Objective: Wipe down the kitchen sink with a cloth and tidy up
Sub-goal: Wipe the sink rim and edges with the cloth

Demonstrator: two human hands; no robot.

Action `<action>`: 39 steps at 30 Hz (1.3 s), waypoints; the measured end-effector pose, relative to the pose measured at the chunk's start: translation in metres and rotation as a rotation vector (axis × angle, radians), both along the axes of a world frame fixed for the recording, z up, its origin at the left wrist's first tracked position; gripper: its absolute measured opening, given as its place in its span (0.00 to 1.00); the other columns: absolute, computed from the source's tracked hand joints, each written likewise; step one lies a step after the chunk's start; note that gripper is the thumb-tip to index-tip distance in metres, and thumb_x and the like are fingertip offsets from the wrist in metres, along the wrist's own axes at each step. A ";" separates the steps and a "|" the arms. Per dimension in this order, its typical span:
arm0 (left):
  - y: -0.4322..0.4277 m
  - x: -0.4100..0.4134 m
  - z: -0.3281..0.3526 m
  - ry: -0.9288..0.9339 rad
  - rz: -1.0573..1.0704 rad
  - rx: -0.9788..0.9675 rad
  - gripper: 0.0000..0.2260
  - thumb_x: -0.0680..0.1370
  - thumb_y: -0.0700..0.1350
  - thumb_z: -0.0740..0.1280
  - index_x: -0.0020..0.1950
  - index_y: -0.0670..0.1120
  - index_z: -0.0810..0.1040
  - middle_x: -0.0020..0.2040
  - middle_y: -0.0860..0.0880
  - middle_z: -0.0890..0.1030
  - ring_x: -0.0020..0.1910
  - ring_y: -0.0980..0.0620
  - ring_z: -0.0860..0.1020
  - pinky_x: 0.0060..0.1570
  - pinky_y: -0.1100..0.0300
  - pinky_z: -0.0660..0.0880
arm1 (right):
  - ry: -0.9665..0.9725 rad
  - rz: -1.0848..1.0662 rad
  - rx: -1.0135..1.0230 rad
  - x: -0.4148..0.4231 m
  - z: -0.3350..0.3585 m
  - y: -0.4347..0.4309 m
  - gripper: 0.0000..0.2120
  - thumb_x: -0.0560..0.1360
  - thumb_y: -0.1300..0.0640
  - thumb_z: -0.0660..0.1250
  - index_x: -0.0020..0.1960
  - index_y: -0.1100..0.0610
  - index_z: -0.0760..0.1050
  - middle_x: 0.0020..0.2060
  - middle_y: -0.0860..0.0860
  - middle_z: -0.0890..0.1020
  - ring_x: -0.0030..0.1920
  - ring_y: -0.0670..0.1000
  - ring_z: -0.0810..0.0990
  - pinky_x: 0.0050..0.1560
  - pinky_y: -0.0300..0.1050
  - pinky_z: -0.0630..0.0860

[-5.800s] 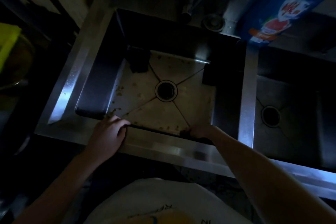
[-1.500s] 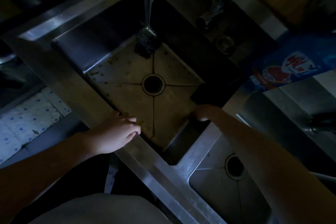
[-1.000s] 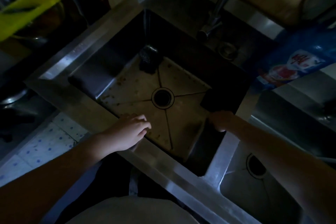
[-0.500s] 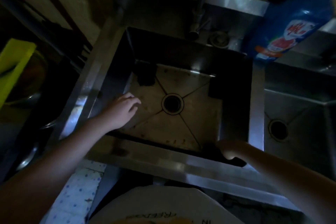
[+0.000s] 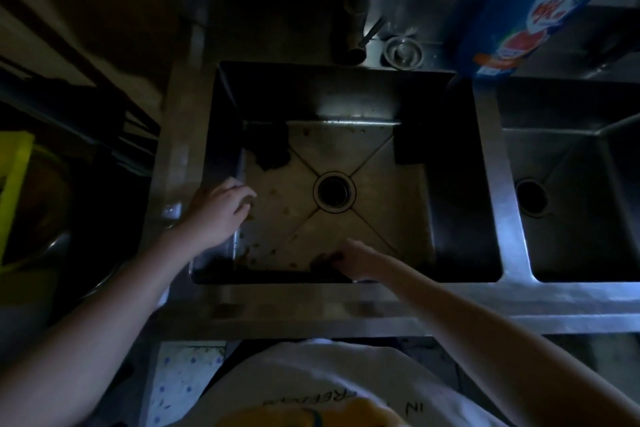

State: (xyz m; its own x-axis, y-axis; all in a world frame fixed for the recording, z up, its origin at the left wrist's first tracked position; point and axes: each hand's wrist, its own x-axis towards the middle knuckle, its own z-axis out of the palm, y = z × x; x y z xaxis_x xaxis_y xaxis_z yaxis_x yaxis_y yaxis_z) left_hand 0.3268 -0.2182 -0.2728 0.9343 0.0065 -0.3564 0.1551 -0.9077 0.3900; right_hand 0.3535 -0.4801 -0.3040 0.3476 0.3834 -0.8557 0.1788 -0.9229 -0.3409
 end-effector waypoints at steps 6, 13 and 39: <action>0.020 -0.009 -0.002 0.000 -0.004 0.017 0.11 0.78 0.44 0.62 0.60 0.47 0.76 0.63 0.49 0.71 0.60 0.48 0.72 0.57 0.55 0.68 | -0.019 -0.026 0.133 -0.027 0.005 0.087 0.16 0.80 0.57 0.55 0.64 0.63 0.72 0.61 0.60 0.77 0.59 0.59 0.78 0.51 0.47 0.74; 0.035 -0.008 -0.005 -0.060 0.006 0.085 0.13 0.76 0.42 0.65 0.60 0.47 0.77 0.71 0.43 0.67 0.70 0.42 0.64 0.68 0.46 0.61 | 0.006 -0.152 0.032 -0.012 -0.005 0.018 0.15 0.80 0.56 0.58 0.63 0.60 0.75 0.59 0.59 0.79 0.58 0.57 0.77 0.54 0.44 0.72; 0.091 0.115 -0.009 -0.089 -0.085 0.201 0.26 0.79 0.44 0.59 0.75 0.47 0.56 0.77 0.43 0.54 0.75 0.43 0.55 0.69 0.43 0.56 | 0.081 -0.570 0.437 -0.024 -0.025 0.123 0.10 0.75 0.71 0.64 0.54 0.73 0.78 0.51 0.72 0.80 0.35 0.39 0.75 0.36 0.24 0.67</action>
State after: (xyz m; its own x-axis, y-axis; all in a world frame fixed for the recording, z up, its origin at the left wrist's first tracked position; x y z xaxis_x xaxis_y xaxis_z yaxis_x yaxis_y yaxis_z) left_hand 0.4423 -0.1271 -0.2821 0.9621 -0.0110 -0.2724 0.0479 -0.9768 0.2087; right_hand 0.3296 -0.3567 -0.3287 0.5376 0.4744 -0.6971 -0.3316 -0.6412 -0.6921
